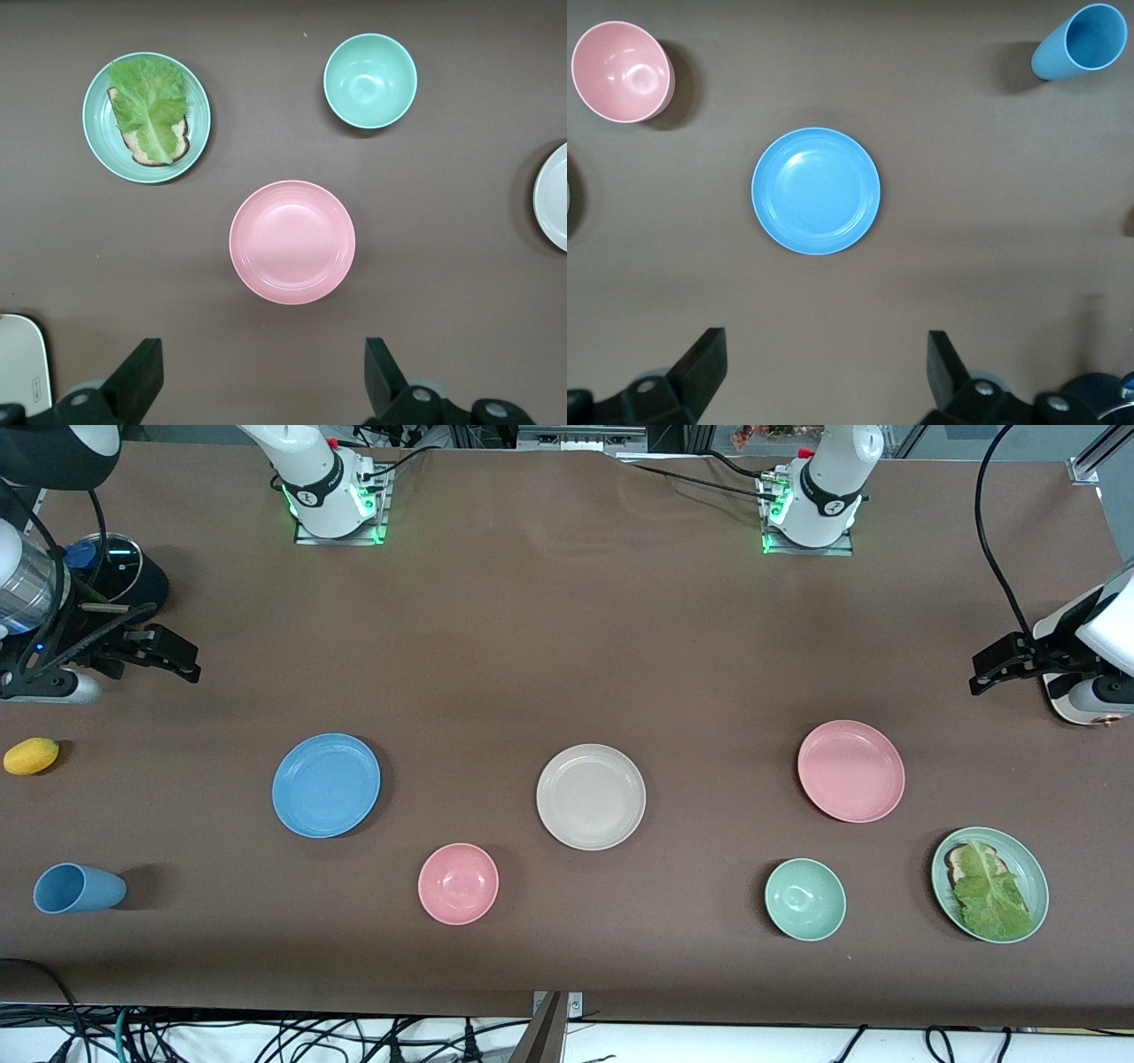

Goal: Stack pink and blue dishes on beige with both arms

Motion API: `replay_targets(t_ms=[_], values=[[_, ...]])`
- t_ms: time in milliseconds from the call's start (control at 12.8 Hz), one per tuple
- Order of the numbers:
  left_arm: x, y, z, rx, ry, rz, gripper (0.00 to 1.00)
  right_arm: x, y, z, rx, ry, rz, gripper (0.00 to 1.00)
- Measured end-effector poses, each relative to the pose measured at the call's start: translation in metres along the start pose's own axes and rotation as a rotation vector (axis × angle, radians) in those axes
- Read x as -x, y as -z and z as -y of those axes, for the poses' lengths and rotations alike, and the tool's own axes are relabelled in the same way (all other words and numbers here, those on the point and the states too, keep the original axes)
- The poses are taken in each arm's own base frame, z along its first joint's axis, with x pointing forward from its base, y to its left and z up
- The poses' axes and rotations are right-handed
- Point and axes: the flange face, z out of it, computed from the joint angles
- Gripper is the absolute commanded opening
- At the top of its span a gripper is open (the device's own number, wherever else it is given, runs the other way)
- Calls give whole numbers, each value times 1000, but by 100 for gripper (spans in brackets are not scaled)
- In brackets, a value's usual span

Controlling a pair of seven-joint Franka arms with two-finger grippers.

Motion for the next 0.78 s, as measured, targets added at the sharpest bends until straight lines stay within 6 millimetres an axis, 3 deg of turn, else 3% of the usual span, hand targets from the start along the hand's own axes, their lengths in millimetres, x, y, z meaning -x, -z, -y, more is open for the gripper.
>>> replay_targets(t_ms=[778], values=[[0,0,0,0,0,0,100,0,0,-1,13,4,-2,100]])
